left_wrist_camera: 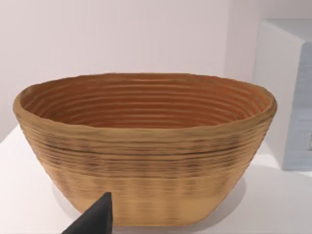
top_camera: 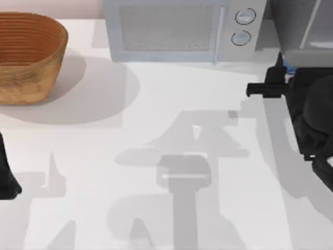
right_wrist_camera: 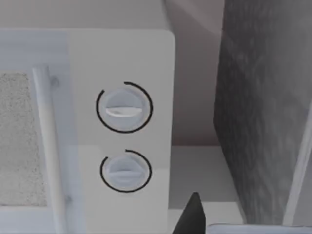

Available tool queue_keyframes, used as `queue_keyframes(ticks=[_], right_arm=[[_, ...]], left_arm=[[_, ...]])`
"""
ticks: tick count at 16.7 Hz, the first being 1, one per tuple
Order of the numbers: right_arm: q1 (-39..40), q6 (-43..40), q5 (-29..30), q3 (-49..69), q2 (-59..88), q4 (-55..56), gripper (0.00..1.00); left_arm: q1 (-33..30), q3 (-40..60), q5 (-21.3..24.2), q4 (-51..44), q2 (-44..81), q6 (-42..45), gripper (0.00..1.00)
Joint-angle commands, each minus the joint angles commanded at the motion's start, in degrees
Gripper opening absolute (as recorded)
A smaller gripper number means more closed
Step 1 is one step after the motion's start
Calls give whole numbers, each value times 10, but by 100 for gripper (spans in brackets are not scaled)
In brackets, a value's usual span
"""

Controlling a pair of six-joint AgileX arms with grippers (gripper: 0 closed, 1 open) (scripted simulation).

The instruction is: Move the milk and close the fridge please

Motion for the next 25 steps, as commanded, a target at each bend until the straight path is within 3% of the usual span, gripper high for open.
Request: queue_keyframes(ticks=[4, 7, 16, 25], right_arm=[[-144, -7, -161, -62, -106, -12, 0], [-212, -7, -227, -103, -167, -21, 0], [-231, -5, -249, -94, -165, -22, 0], [-295, -15, -318, 169, 55, -47, 0]], left_arm=[[0, 0, 0, 0, 0, 0, 100], [0, 0, 0, 0, 0, 0, 100], [0, 0, 0, 0, 0, 0, 100], [0, 0, 0, 0, 0, 0, 100]])
